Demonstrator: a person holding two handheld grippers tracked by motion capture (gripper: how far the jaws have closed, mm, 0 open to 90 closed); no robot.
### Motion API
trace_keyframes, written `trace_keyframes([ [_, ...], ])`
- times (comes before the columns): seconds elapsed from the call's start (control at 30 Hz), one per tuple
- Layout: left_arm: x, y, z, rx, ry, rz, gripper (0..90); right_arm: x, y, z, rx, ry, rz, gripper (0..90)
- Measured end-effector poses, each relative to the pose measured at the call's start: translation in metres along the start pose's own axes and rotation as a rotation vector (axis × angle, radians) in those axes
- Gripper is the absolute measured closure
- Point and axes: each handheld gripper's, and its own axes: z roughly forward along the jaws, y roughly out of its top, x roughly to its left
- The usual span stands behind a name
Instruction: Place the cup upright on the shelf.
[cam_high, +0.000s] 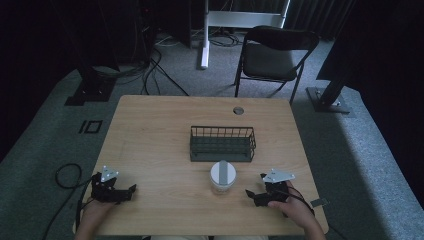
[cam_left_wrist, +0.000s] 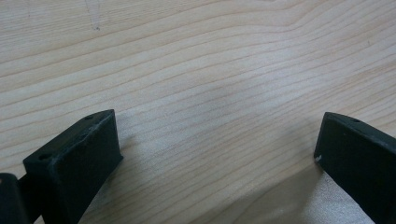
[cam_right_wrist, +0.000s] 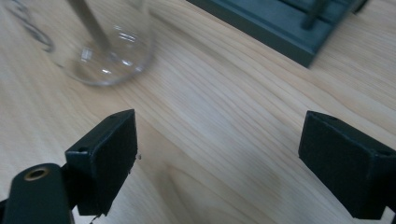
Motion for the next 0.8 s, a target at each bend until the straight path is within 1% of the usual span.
trace_keyframes([
  [0.17, 0.000, 0.000, 0.000, 0.000, 0.000, 0.000, 0.5, 0.009, 0.005, 0.004, -0.008, 0.026, -0.025, 13.3],
  [0.23, 0.000, 0.000, 0.000, 0.000, 0.000, 0.000, 0.5, 0.012, 0.006, 0.006, -0.010, 0.040, -0.027, 13.3],
  [0.3, 0.000, 0.000, 0.000, 0.000, 0.000, 0.000, 0.5, 0.014, 0.007, 0.007, -0.014, 0.043, -0.031, 13.3],
  [0.4, 0.000, 0.000, 0.000, 0.000, 0.000, 0.000, 0.5, 0.018, 0.008, 0.008, -0.024, 0.065, -0.031, 13.2],
  [0.53, 0.000, 0.000, 0.000, 0.000, 0.000, 0.000, 0.5, 0.024, 0.011, 0.009, -0.034, 0.089, -0.051, 13.0],
  [0.8, 0.000, 0.000, 0.000, 0.000, 0.000, 0.000, 0.5, 0.032, 0.015, 0.015, -0.062, 0.122, -0.056, 13.0],
])
